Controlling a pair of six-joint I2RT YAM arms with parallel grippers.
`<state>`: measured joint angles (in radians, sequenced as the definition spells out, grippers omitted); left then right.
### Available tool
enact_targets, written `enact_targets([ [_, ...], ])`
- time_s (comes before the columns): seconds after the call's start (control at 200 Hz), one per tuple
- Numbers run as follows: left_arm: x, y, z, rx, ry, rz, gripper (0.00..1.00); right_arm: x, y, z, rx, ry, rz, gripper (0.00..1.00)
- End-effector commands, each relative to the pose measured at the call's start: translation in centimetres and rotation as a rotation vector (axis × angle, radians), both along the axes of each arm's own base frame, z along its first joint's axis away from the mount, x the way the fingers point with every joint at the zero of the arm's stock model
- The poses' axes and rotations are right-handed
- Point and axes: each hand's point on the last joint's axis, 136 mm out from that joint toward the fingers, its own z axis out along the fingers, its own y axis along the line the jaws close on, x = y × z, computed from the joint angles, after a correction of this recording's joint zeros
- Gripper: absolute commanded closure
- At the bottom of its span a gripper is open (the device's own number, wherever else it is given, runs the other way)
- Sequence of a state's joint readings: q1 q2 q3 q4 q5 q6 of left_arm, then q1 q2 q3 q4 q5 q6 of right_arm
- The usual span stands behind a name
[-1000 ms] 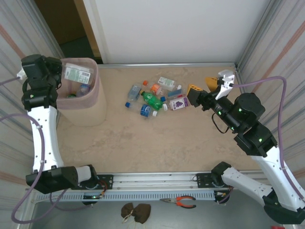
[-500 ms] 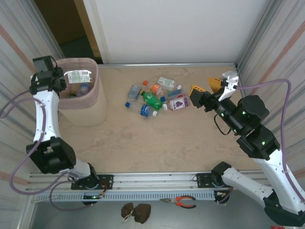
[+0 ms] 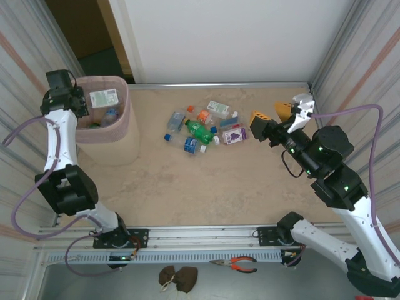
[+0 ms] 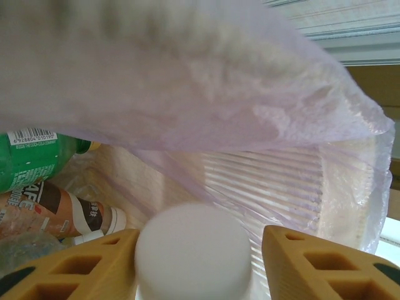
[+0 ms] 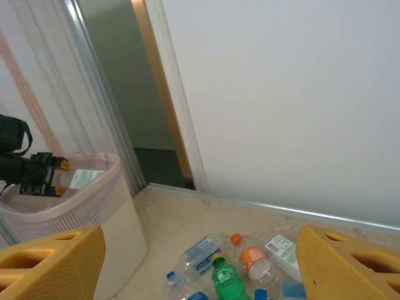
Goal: Put the plastic bottles in the bin
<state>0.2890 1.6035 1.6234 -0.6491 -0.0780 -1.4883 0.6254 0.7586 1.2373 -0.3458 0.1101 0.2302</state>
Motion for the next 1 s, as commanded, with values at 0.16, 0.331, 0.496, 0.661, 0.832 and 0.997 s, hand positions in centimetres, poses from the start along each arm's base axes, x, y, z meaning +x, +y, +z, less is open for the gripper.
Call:
enact_targets([
  [0.16,0.7,-0.5,1.3,-0.013,-0.042,-0.047,0.34,0.0,-0.7,0.6,0.004,-0.023,-0.028,0.21],
  [0.331,0.0,-0.7,4.1,0.033,-0.102,-0.067,0.35,0.0,-0.5,0.8,0.006,-0.026,-0.022,0.21],
  [0.496,-0.4,-1.4,5.2,0.035,-0.145,-0.098,0.39,0.1,-0.4,0.7,0.004,-0.024,-0.017,0.21],
  [0.661,-0.2,-2.5,7.2,0.079,-0.209,-0.177,0.40,0.3,-0.3,0.4,-0.002,-0.015,-0.019,0.21],
  [0.832,0.0,-4.6,10.2,0.158,-0.300,-0.312,0.40,0.7,0.0,0.0,-0.010,-0.001,-0.019,0.21],
  [0.997,0.1,-7.3,13.6,0.269,-0.399,-0.471,0.40,1.3,0.6,-0.6,-0.020,0.016,-0.011,0.21],
])
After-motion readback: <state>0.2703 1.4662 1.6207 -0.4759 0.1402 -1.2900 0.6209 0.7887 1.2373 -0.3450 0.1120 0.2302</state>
